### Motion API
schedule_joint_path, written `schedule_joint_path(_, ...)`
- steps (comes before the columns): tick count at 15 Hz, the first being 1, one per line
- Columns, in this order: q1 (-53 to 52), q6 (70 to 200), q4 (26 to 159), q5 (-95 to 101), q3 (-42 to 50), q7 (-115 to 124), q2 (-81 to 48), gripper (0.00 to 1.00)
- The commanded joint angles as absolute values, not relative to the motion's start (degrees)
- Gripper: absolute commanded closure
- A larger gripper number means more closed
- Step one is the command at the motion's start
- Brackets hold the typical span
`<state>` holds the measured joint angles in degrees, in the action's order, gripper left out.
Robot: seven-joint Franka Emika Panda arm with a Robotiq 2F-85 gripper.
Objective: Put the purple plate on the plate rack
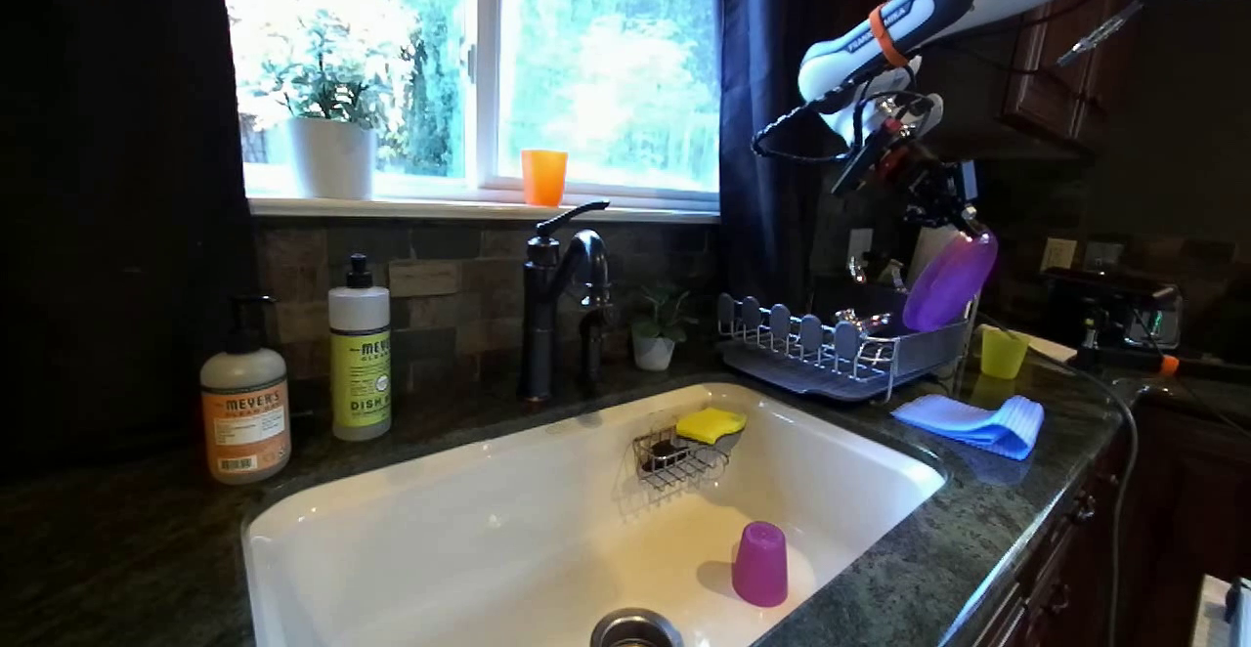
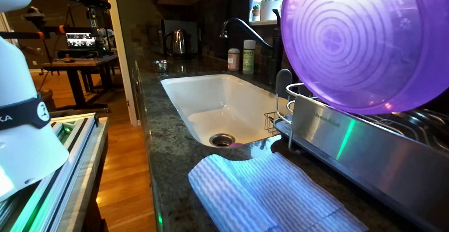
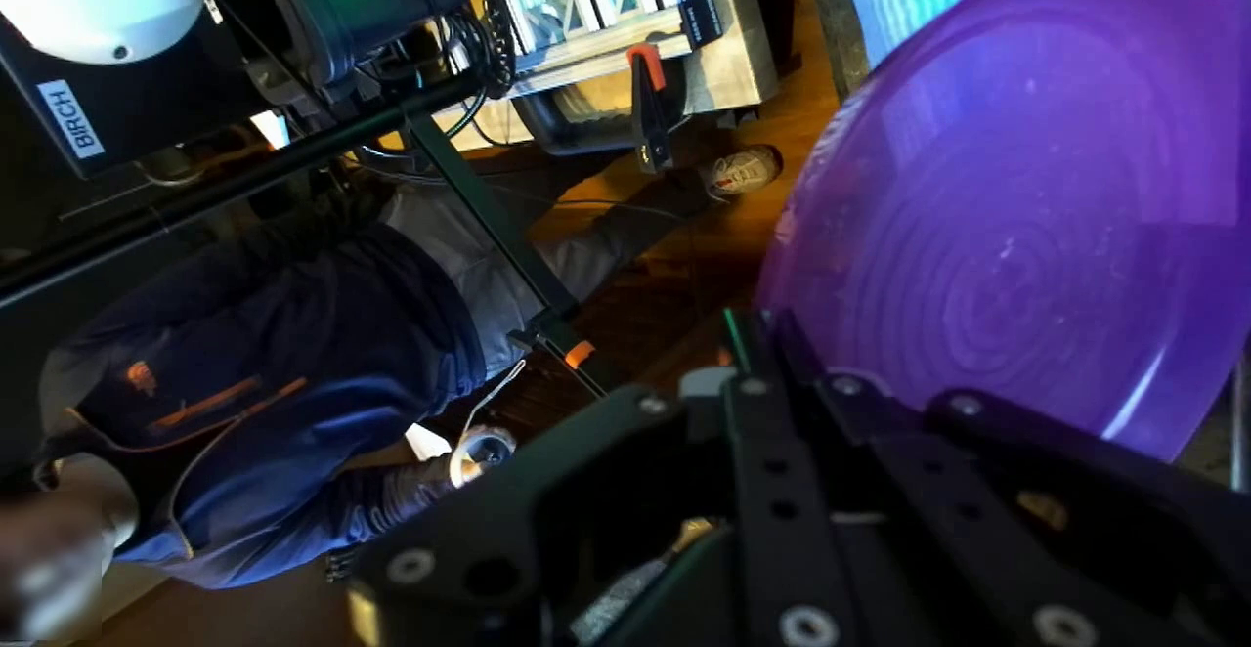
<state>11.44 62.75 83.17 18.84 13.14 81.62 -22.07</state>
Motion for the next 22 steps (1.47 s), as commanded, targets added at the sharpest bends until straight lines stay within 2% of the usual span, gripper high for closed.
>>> schedule_joint_path(1,12.3,62.7,83.4,18.9,14.3,79.7,-23.7,0.99)
schedule_joint_path(14,13.1,63.8,75.5,17.1,14.8,78.4,-26.4,0.99)
schedule_joint_path(22,12.1,63.5,75.4,16.2,13.3,76.8,-29.6,0.99)
